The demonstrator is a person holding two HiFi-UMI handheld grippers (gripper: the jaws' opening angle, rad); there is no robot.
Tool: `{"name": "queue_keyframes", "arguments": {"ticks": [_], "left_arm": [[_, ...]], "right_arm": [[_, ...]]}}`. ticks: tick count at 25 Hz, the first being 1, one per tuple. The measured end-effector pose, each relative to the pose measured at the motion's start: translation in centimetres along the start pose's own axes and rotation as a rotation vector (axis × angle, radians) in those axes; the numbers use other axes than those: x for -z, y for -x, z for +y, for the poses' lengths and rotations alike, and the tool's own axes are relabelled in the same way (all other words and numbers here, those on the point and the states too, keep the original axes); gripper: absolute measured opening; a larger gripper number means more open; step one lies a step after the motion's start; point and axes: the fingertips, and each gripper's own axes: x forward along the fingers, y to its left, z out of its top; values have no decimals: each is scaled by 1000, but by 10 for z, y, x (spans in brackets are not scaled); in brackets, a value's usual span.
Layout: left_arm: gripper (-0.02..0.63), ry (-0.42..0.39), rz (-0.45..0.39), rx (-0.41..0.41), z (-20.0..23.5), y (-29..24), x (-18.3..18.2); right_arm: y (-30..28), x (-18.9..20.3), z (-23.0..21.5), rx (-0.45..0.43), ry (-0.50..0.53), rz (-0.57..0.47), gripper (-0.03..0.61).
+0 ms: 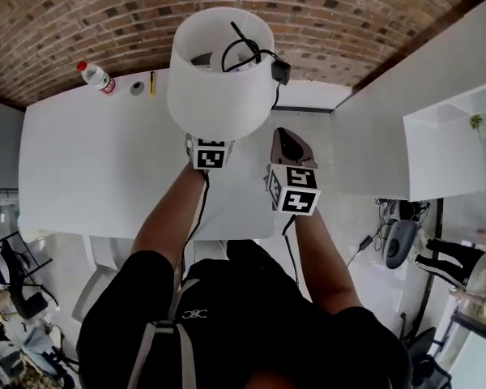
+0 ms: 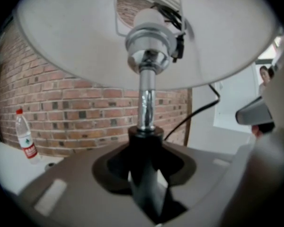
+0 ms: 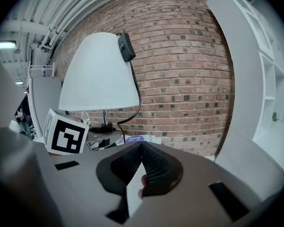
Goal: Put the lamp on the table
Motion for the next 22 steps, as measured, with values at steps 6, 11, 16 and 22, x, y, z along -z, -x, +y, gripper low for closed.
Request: {"name": "queue_keyframes", "arguments": {"ticks": [6,11,16,22], "left_arm": [[132,7,0,67,-21,-49,13],[130,16,-17,77,-24,-83,22],[130,-3,-37,93,-22,-103,28],[130,2,-47,102,-20,-112,38]], "right_arm": [[-9,19,-24,58,-21,30,-3],[-15,44,-45,100,-20,71,-3],[-28,58,-51,116,-40,87,-3],[-39,65,-48,115,-23,90,-3]]}}
